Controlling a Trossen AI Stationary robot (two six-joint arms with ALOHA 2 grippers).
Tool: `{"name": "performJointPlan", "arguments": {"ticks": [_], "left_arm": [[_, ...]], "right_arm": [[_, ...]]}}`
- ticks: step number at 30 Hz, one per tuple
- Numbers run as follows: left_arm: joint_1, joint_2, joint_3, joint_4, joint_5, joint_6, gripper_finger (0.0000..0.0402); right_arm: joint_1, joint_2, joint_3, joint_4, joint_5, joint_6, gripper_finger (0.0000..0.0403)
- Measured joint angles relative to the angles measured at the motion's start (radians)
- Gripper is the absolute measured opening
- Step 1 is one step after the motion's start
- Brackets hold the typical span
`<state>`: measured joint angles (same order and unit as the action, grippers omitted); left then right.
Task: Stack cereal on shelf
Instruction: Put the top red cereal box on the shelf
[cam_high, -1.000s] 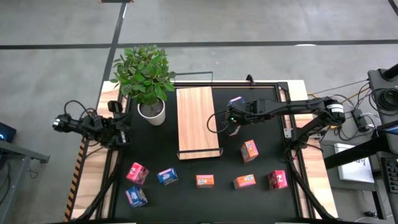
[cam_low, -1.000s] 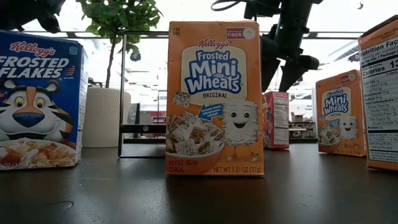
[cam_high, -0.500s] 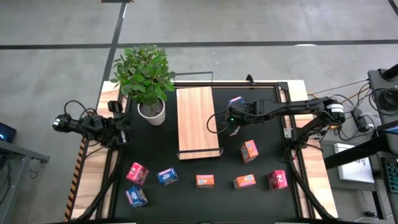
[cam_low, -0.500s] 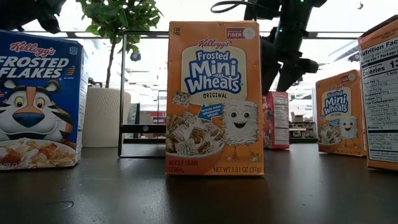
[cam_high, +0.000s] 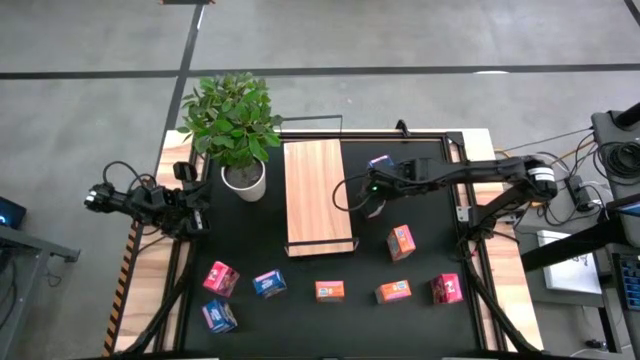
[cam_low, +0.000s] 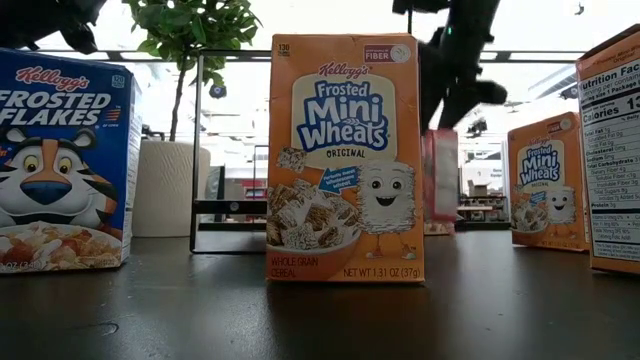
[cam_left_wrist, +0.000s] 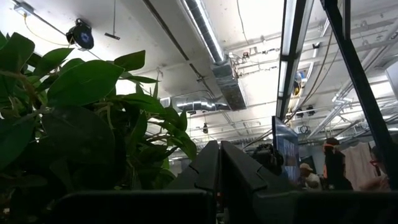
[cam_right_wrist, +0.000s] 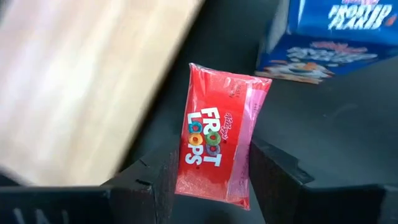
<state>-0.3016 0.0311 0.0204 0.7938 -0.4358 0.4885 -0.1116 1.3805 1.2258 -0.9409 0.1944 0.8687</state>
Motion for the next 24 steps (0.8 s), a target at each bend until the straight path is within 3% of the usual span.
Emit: {"name": "performJointPlan", "arguments": {"ticks": [5, 10, 18, 24], "left_arm": [[0.0, 0.0, 0.0, 0.0, 0.0, 0.0, 0.0], [0.0, 0.0, 0.0, 0.001, 0.0, -0.001, 0.0], [0.0, 0.0, 0.0, 0.001, 0.0, -0.03, 0.0], [0.0, 0.0, 0.0, 0.0, 0.0, -0.036, 0.0]], "right_arm": [[0.0, -0.031, 0.108, -0.048, -0.011, -0.004, 0.0164], [-0.008, -0.015, 0.157, 0.062, -0.011, -0.083, 0.0163], [-0.086, 0.094, 0.188, 0.234, -0.012, -0.281, 0.0164], [-0.199, 0.232, 0.3, 0.251, -0.013, -0.426, 0.0164]]}}
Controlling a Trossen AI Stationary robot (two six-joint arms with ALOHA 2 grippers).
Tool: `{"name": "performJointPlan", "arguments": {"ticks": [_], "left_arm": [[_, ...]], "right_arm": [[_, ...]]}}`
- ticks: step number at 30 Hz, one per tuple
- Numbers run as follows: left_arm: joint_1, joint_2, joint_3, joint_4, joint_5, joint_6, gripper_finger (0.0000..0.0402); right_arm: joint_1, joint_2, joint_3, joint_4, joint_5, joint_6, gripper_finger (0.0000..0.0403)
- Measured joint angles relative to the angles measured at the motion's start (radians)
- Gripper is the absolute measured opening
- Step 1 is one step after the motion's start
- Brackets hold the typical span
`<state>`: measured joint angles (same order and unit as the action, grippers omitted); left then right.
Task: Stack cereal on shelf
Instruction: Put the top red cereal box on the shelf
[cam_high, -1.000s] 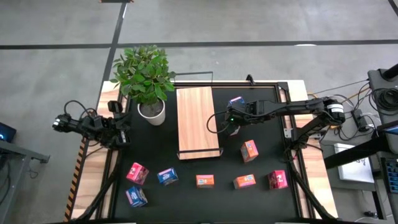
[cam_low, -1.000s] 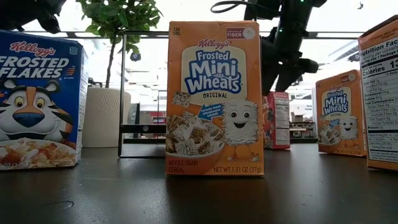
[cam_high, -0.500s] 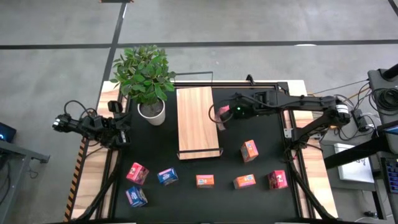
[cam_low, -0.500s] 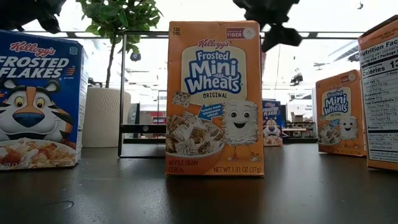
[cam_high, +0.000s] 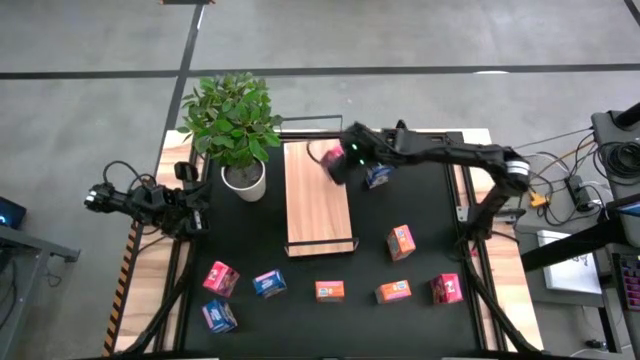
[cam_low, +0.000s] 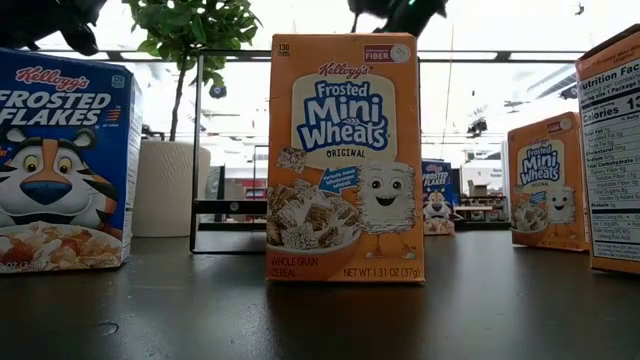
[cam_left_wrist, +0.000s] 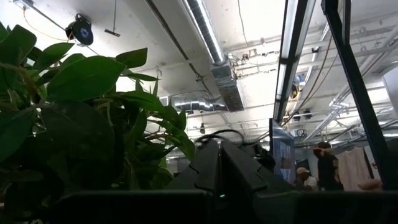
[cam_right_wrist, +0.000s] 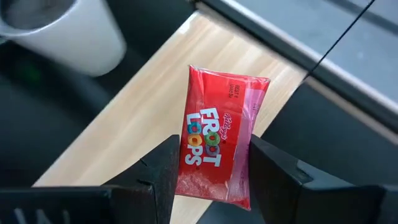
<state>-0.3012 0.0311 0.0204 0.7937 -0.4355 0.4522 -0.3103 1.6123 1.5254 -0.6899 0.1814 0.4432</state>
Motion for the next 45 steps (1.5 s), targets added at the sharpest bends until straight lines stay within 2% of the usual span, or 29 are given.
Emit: {"name": "performJointPlan", "arguments": {"ticks": [7, 16, 21, 28, 37, 45], "left_arm": [[0.0, 0.0, 0.0, 0.0, 0.0, 0.0, 0.0], [0.0, 0.0, 0.0, -0.001, 0.0, 0.0, 0.0], [0.0, 0.0, 0.0, -0.001, 0.0, -0.001, 0.0], [0.0, 0.0, 0.0, -0.001, 0.0, -0.008, 0.0], [0.0, 0.0, 0.0, -0.001, 0.0, -0.016, 0.0], [0.0, 0.0, 0.0, -0.001, 0.0, -0.016, 0.0]], "right_arm": [[-0.089, 0.162, 0.186, -0.08, -0.006, -0.121, 0.0164], [-0.092, 0.278, 0.324, -0.156, -0.02, -0.191, 0.0164], [-0.092, 0.301, 0.351, -0.162, -0.042, -0.202, 0.0169], [-0.093, 0.316, 0.352, -0.166, -0.051, -0.216, 0.0195], [-0.106, 0.324, 0.351, -0.146, -0.054, -0.226, 0.0191], [-0.113, 0.324, 0.351, -0.137, -0.054, -0.219, 0.0236]]}}
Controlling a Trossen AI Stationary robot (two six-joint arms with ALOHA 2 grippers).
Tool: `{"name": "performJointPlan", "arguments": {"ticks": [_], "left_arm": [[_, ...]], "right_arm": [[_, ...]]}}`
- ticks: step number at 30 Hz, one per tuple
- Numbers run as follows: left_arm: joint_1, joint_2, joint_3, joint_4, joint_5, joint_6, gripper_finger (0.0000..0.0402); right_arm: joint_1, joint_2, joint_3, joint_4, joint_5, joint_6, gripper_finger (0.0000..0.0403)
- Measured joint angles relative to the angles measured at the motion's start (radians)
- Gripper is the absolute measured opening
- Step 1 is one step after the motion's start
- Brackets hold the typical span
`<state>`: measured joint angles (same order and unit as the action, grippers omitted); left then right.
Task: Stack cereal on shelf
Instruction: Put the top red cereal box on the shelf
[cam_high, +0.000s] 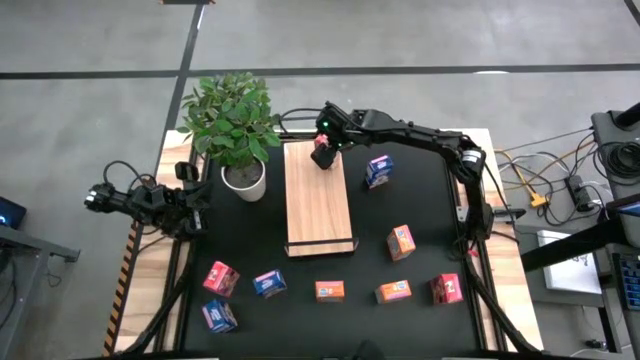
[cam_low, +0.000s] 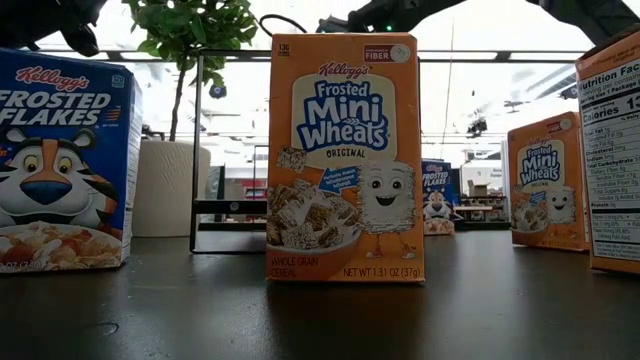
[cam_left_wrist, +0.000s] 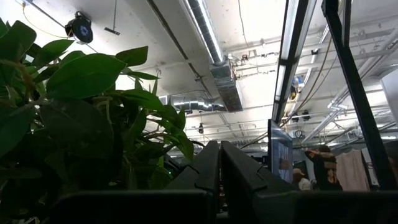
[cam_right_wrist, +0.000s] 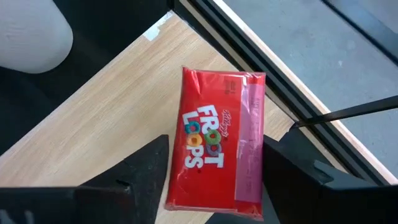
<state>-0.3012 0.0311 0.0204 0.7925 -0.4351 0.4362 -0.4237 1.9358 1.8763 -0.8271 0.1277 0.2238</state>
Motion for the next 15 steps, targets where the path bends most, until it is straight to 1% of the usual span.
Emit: {"name": "performJointPlan", "arguments": {"ticks": [6, 11, 15], "left_arm": [[0.0, 0.0, 0.0, 0.0, 0.0, 0.0, 0.0], [0.0, 0.0, 0.0, 0.0, 0.0, -0.004, 0.0], [0.0, 0.0, 0.0, 0.0, 0.0, -0.005, 0.0]], "right_arm": [[-0.005, -0.009, 0.0, 0.001, 0.001, 0.0, 0.0263], [-0.009, -0.051, 0.0, 0.0, 0.001, -0.008, 0.0264], [-0.009, -0.091, 0.0, -0.018, 0.003, -0.042, 0.0256]]}}
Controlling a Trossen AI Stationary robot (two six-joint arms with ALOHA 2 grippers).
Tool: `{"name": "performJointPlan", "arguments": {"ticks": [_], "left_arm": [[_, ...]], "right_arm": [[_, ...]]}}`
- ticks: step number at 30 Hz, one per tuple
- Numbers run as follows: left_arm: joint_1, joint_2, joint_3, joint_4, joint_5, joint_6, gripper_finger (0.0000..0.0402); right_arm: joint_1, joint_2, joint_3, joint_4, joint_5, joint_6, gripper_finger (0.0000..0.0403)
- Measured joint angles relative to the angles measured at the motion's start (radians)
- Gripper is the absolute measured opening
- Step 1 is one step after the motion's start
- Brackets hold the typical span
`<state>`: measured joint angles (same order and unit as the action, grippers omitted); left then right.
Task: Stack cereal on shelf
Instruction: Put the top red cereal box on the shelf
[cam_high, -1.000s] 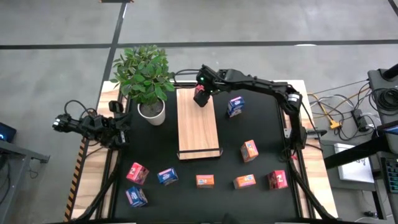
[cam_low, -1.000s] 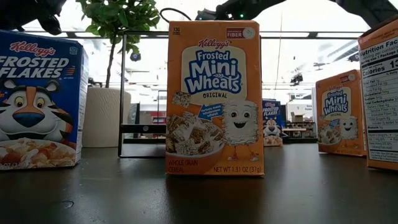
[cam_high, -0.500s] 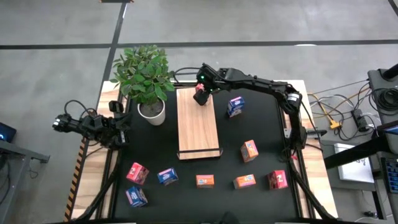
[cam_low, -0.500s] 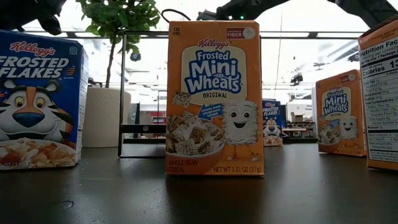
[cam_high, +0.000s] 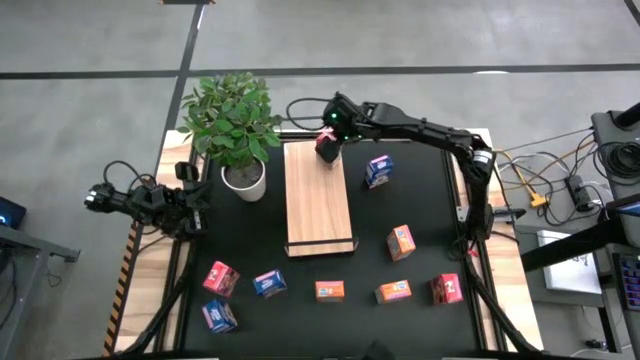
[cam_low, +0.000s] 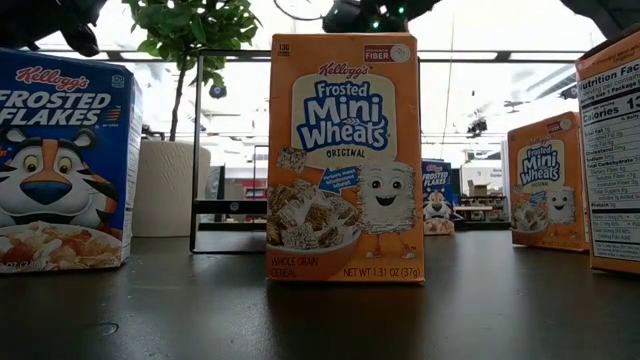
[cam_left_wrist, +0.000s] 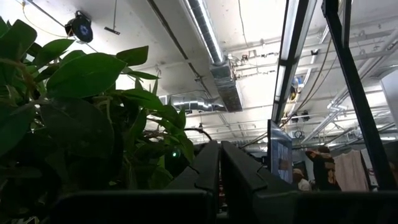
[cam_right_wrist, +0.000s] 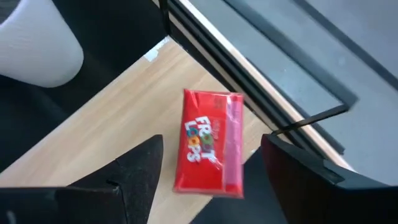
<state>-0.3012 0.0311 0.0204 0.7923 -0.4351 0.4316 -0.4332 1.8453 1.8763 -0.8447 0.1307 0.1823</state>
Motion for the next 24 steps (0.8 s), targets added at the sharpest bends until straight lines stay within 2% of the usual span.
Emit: {"name": "performJointPlan", "arguments": {"ticks": [6, 11, 15, 19, 24], "left_arm": [[0.0, 0.0, 0.0, -0.001, 0.0, 0.0, 0.0], [0.0, 0.0, 0.0, -0.003, 0.0, -0.004, 0.0], [0.0, 0.0, 0.0, -0.005, 0.0, -0.004, 0.0], [0.0, 0.0, 0.0, -0.005, 0.0, -0.004, 0.0], [0.0, 0.0, 0.0, -0.004, 0.0, -0.004, 0.0]], "right_arm": [[-0.014, -0.054, -0.003, -0.05, 0.0, -0.086, 0.0215], [-0.058, -0.085, -0.061, -0.024, -0.006, -0.15, 0.0142], [-0.099, -0.121, -0.182, 0.079, -0.061, -0.171, 0.0075], [-0.128, -0.153, -0.319, 0.202, -0.058, -0.191, 0.002], [-0.134, -0.166, -0.48, 0.384, -0.071, -0.196, 0.0012]]}}
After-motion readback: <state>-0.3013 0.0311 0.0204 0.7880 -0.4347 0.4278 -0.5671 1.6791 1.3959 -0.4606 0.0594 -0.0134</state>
